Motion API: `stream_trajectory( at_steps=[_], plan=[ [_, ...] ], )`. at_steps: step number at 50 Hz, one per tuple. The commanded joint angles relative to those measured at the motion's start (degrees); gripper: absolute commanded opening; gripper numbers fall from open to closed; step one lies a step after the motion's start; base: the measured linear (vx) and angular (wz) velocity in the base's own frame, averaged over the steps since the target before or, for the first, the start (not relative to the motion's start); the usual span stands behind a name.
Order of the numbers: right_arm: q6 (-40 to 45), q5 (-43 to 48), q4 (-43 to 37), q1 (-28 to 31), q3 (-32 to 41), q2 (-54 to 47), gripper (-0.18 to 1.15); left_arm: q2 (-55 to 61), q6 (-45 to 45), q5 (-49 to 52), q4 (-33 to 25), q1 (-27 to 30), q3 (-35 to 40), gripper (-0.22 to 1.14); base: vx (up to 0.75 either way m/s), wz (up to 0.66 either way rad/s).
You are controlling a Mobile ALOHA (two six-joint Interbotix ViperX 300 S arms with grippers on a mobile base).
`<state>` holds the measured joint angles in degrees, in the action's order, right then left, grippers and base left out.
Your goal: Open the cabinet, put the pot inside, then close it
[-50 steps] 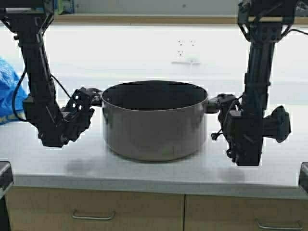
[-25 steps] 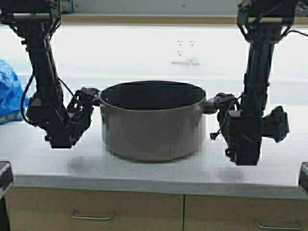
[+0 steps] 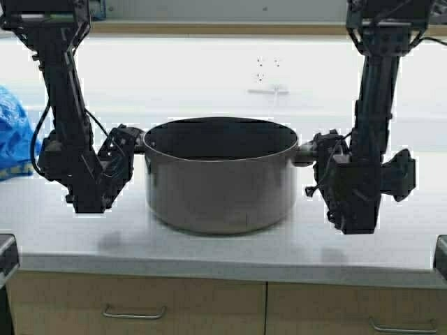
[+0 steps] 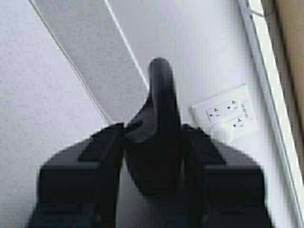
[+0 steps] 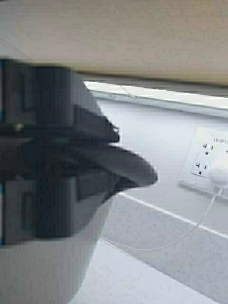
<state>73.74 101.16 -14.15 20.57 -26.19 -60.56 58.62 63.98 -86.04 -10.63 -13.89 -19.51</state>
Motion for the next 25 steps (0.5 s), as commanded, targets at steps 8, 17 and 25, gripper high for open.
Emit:
stream_trajectory(
  at_steps=[8,17,25],
  plan=[
    [-0.1,0.1,1.1,1.8,-5.2,3.6,0.07,-3.3,0.2,-3.5,-0.7,-1.5,-6.5,0.02,0.01,0.0],
    [-0.1,0.4,1.1,3.3,-8.2,6.3,0.07,-5.5,0.1,-7.1,-0.8,-3.3,-10.6,0.02,0.01,-0.01],
    [-0.4,0.5,1.3,3.7,-11.0,9.7,0.07,-9.0,-0.9,-8.3,-0.8,-3.7,-14.4,0.02,0.01,-0.01]
  ],
)
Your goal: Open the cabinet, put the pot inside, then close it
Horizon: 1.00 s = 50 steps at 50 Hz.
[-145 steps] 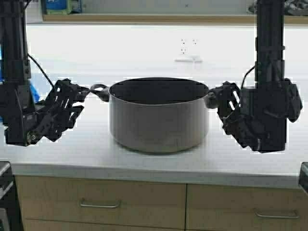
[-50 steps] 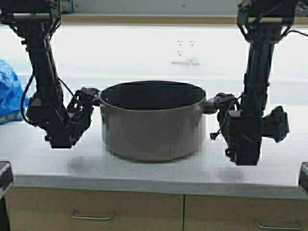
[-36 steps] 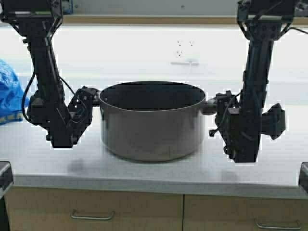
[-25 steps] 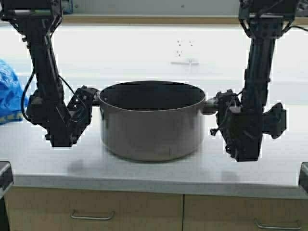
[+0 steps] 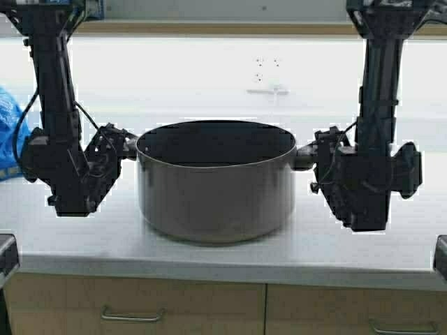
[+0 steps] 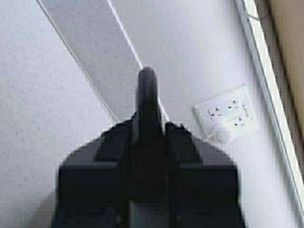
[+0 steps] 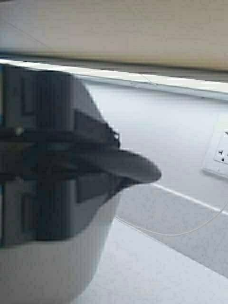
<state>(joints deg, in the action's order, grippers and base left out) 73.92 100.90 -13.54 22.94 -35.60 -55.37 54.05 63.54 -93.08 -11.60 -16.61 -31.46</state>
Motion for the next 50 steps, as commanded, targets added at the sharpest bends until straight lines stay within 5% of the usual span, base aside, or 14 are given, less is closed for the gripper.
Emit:
stream_trajectory(
  at_steps=[1,50],
  plan=[
    [-0.6,0.8,0.8,1.3,-1.9,4.8,0.07,-4.8,-0.7,-1.2,0.2,-1.0,-2.9,0.02,0.0,0.0],
    [-0.1,0.8,5.9,2.3,-12.3,18.6,0.07,-18.5,-3.4,-2.3,0.8,-3.6,-13.0,0.02,0.0,0.0]
  ],
)
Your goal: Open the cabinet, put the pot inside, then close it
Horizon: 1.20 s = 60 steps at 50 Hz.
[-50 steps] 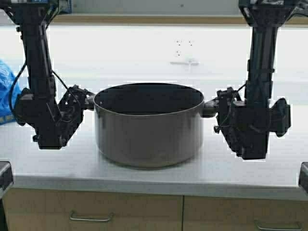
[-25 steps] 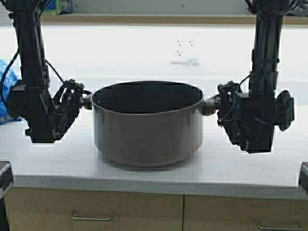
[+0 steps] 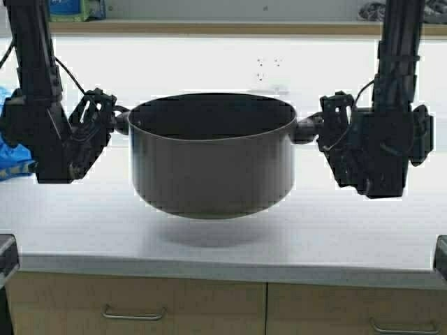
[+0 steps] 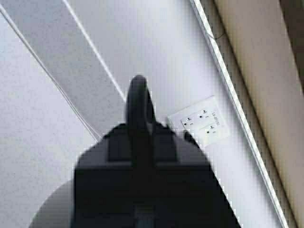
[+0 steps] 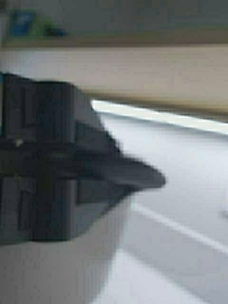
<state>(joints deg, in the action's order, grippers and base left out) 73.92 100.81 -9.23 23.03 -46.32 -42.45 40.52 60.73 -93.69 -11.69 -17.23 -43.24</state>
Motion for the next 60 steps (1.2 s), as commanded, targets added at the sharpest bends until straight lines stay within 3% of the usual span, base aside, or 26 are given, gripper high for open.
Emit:
stream_trajectory(
  at_steps=[1,39,48,60],
  plan=[
    [0.0,0.9,1.6,2.4,-2.0,6.2,0.07,-5.3,-0.6,-1.7,0.9,-3.3,-1.7,0.02,0.0,0.0],
    [-0.3,0.7,0.7,8.9,-15.0,21.1,0.07,-23.3,-5.4,-1.7,-2.5,-12.4,-16.5,0.02,0.0,0.0],
    [-0.2,0.7,0.9,9.2,-17.8,23.4,0.07,-25.0,-5.4,-1.7,-2.6,-13.4,-17.6,0.02,-0.01,0.0],
    [0.1,0.5,1.1,9.9,-15.9,22.7,0.07,-24.7,-5.4,-1.7,-2.6,-13.8,-16.5,0.02,-0.01,0.0]
  ],
)
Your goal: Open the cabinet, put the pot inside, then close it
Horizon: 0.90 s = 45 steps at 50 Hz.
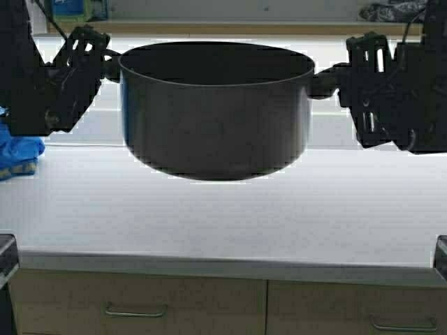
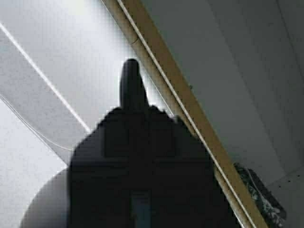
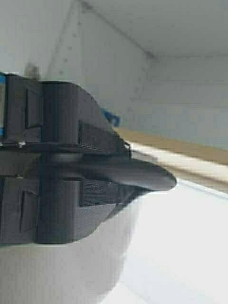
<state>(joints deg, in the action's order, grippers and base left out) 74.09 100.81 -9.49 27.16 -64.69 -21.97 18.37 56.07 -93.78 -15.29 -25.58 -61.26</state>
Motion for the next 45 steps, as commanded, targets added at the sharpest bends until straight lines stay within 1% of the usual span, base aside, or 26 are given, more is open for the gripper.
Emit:
stream_trajectory(
  at_steps=[1,11,26,36,45],
  plan=[
    [-0.1,0.5,1.3,6.0,2.5,2.5,0.07,-2.7,-0.8,-1.6,1.0,-5.6,1.5,0.02,-0.01,-0.01],
    [-0.2,0.1,1.1,6.8,2.1,5.4,0.07,-6.3,-1.0,-1.0,0.9,-6.5,0.9,0.02,0.0,0.0],
    [-0.4,-3.7,1.0,6.9,0.4,12.1,0.07,-11.0,-1.1,2.1,0.7,-7.9,-0.1,0.02,0.0,0.0],
    [-0.4,-5.9,0.7,6.9,-0.4,16.2,0.07,-14.9,-1.4,6.9,0.4,-8.5,0.4,0.02,0.0,0.0],
    [-0.8,-10.9,0.7,6.9,0.2,21.2,0.07,-19.3,-2.8,12.7,0.4,-8.7,1.6,0.02,0.0,0.0]
  ],
)
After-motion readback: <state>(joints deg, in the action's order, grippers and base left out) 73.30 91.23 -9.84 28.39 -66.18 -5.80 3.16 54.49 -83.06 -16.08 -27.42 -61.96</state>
